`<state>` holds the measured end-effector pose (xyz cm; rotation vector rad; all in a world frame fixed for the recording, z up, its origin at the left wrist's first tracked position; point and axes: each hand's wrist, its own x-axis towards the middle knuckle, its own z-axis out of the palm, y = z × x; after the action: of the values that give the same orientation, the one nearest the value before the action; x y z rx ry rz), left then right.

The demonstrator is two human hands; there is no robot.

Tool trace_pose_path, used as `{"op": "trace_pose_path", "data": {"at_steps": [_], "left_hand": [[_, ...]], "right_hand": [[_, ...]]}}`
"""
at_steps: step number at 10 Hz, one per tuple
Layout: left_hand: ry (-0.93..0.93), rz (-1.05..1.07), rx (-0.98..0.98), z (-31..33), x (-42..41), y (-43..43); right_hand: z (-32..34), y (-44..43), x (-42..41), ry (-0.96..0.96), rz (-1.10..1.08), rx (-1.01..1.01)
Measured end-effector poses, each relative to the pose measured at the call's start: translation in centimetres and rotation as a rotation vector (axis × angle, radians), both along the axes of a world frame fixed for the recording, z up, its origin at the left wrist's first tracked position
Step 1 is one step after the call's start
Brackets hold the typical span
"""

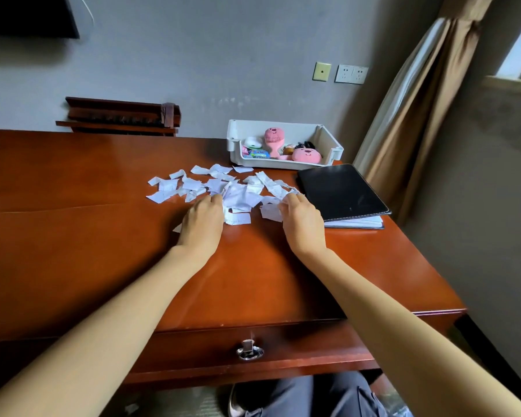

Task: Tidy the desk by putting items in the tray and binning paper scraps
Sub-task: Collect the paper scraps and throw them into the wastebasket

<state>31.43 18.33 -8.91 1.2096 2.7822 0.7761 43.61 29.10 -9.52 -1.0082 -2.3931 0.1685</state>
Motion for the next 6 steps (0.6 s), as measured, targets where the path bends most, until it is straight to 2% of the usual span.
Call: {"op": "trace_pose_path", "data": {"at_steps": [1,2,3,6], "left_hand": [[0.21,-0.001,-0.089,0.4,0.3,0.1],[0.265,0.009,0.002,1.1,0.5,0.6],[0.251,-0.013,0.059,2.2,1.1,1.1],[-0.019,-0.026,0.371,3.4,3.0,2.4]], "right_hand": [[0.2,0.0,0.4,0.229,0.02,-0.095],[0.7,0.3,0.8,0.367,-0.024,-0.2],[1.8,0.9,1.2,0.502,-0.052,-0.323],[2.9,2.2,2.5,0.615,-0.148,-0.397]]}}
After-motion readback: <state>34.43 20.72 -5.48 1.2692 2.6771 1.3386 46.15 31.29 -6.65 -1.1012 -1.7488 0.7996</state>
